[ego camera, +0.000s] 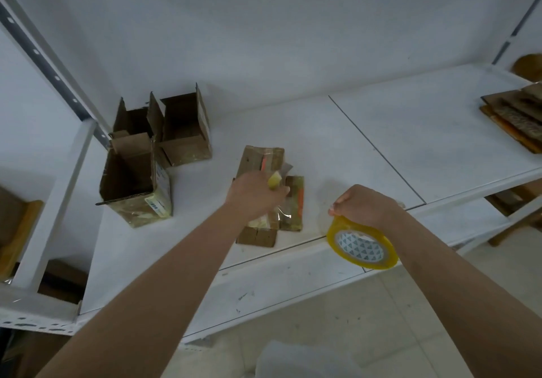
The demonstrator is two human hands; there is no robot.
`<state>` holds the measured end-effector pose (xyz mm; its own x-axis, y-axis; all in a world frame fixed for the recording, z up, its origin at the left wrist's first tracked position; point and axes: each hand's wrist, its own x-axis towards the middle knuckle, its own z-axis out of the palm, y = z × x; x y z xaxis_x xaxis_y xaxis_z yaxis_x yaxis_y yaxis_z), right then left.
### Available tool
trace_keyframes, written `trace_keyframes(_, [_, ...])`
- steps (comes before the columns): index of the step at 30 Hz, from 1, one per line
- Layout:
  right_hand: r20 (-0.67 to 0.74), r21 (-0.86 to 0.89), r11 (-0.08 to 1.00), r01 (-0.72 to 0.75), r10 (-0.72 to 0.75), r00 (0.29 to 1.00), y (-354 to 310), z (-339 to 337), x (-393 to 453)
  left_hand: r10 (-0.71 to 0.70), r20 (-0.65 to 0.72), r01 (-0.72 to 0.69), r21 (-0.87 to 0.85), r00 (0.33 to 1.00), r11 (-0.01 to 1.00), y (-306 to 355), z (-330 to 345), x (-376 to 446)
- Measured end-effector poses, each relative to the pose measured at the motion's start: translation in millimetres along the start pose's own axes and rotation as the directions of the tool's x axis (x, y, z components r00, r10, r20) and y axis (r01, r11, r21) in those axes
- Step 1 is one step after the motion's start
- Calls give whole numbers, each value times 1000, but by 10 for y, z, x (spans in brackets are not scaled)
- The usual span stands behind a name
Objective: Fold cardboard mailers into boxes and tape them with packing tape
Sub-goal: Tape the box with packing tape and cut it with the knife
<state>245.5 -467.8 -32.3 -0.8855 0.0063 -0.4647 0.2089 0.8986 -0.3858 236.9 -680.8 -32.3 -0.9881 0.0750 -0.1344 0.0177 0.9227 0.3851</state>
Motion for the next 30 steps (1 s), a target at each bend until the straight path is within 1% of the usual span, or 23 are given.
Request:
trace_keyframes(1, [-3,11,1000,-1,1,1000,2,-9,1,-5,-56,10,86,998,996,45,59,-11])
trace_keyframes(3, [-9,28,1000,4,-4,1000,-8,-23,4,-39,-105,56,163,994,985,117,124,-20])
trace_keyframes(6, [-19,37,999,16,-16,1000,-11,-26,15,-68,-75,85,242,995,967,184,112,-16])
trace_keyframes(7, [-25,34,999,20,-19,1000,-11,-23,16,-67,-51,77,231,996,970,190,87,-13])
trace_keyframes(9, [-43,40,999,24,-23,999,-11,-23,22,-53,-26,56,113,998,992,175,24,7])
trace_keyframes(11, [-63,49,998,31,-28,998,-14,-33,22,-73,-91,69,-52,993,996,160,-29,40])
trace_keyframes(12, [-73,50,998,37,-33,997,-20,-42,21,-108,-141,95,-96,984,991,166,-46,57])
trace_keyframes(13, [-81,51,998,44,-40,996,-25,-53,22,-146,-171,131,-98,974,987,179,-49,67])
trace_keyframes(15, [-92,59,996,65,-60,994,-39,-81,27,-168,-180,170,-5,969,985,189,-11,82])
trace_keyframes(16, [-98,68,995,77,-70,993,-47,-97,31,-139,-173,147,35,975,988,175,-1,73])
trace_keyframes(17, [-106,77,993,88,-79,991,-54,-113,36,-83,-151,93,57,985,994,155,-12,53])
trace_keyframes(19, [-125,91,990,104,-92,988,-43,-149,45,99,-54,-94,81,994,992,68,-104,9])
trace_keyframes(21, [-142,107,988,109,-93,985,-11,-194,51,262,93,-272,128,961,954,-62,-281,-37])
trace_keyframes(22, [-145,122,987,107,-89,985,8,-219,50,306,159,-329,146,939,933,-112,-373,-66])
trace_keyframes(23, [-144,138,985,106,-85,986,26,-241,49,329,194,-358,137,924,924,-163,-449,-88])
trace_keyframes(24, [-144,153,983,105,-83,986,38,-260,46,337,202,-364,116,920,924,-197,-505,-110])
trace_keyframes(26, [-142,169,980,109,-85,986,49,-280,40,328,175,-345,81,928,935,-200,-519,-149])
trace_keyframes(27, [-138,173,979,111,-88,986,49,-278,37,296,146,-309,72,944,948,-152,-481,-177])
trace_keyframes(28, [-135,175,978,113,-90,987,48,-269,34,244,96,-251,75,965,965,-85,-418,-208])
trace_keyframes(30, [-137,170,979,112,-90,987,42,-242,28,132,-79,-124,102,988,987,45,-248,-277])
